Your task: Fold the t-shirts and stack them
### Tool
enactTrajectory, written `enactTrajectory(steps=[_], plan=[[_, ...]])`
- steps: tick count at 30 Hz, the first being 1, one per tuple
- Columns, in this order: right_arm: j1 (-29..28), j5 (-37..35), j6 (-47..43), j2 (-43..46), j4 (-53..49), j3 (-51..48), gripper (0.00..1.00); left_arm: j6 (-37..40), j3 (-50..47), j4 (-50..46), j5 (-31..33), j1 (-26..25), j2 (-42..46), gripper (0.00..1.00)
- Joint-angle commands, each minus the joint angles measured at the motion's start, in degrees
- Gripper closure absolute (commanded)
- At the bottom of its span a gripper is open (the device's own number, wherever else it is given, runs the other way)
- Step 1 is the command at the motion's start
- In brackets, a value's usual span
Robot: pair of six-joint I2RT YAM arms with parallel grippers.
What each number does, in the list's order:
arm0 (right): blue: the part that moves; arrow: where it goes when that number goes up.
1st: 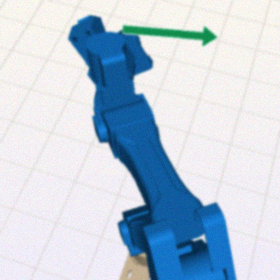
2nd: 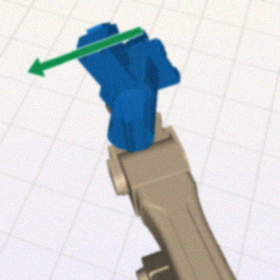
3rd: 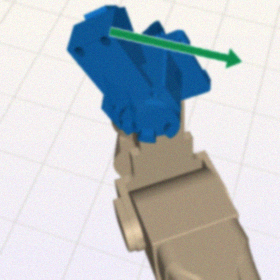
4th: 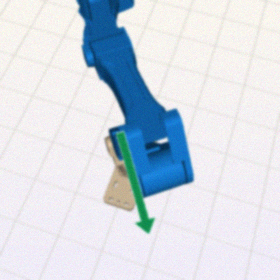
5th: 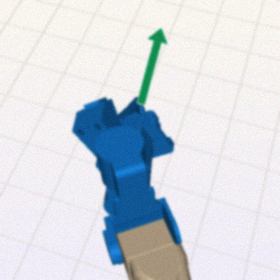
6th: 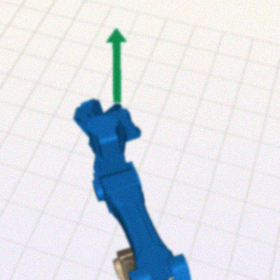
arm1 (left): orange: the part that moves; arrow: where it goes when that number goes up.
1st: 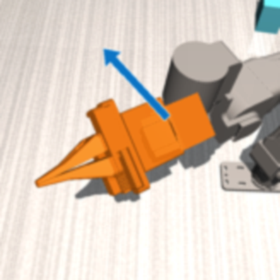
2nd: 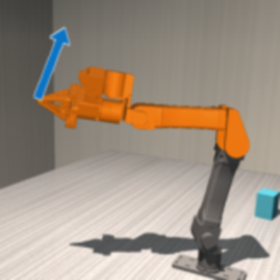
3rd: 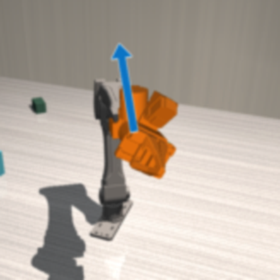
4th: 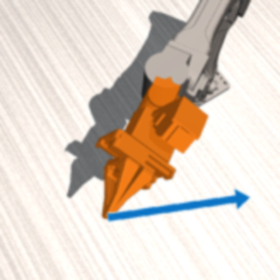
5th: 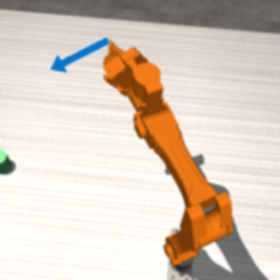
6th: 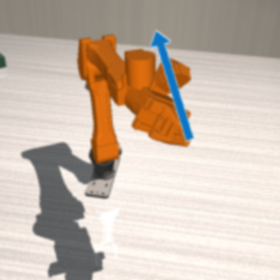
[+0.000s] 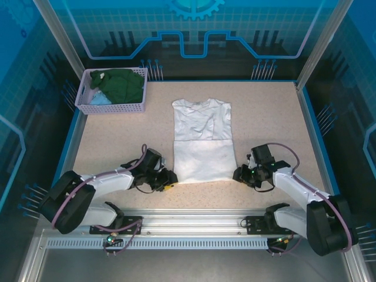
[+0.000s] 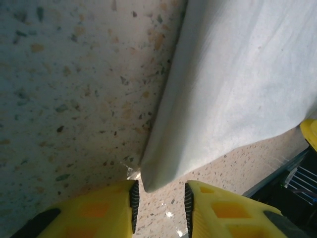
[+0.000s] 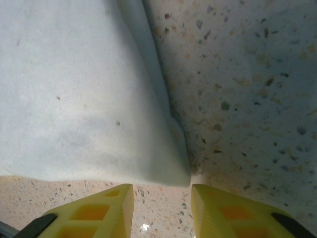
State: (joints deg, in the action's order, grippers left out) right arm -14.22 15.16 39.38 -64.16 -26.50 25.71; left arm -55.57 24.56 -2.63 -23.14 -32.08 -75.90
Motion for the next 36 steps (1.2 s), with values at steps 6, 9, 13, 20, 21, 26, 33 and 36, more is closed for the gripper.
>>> enactTrajectory(steps=[6, 9, 13, 20, 21, 26, 33, 36], plan=[[-1.1, -1.2, -0.2, -3.7, 0.2, 2.8, 0.69, 0.0, 1.2, 1.6, 3.6, -0.4, -3.3, 0.78], [-1.1, -2.4, 0.0, -5.3, -0.7, 3.5, 0.72, 0.1, 1.7, 1.6, 4.4, -0.3, -3.8, 0.82], [-1.1, -3.6, 0.0, -6.0, -2.7, 4.4, 0.68, 1.0, 3.1, 0.1, 5.7, -0.4, -3.9, 0.85], [-1.2, -5.6, -1.1, -3.9, -5.9, 5.0, 0.58, 2.5, 4.7, -1.4, 6.1, -0.3, -4.4, 0.85], [-1.3, -4.7, -1.1, -4.4, -5.1, 5.0, 0.60, 2.5, 4.8, -1.4, 6.1, -0.3, -4.6, 0.85], [-2.9, -3.5, -0.6, -8.9, -2.7, 6.1, 0.70, 3.2, 5.4, -1.8, 6.3, -0.4, -5.4, 0.92], [-3.6, -4.0, -1.0, -10.5, -2.5, 6.2, 0.98, 4.9, 5.5, -5.7, 7.4, -0.4, -3.3, 1.00], [-4.6, -5.0, -1.4, -9.1, -5.3, 5.7, 1.00, 6.4, 5.2, -9.5, 7.2, -0.6, -1.2, 1.00]])
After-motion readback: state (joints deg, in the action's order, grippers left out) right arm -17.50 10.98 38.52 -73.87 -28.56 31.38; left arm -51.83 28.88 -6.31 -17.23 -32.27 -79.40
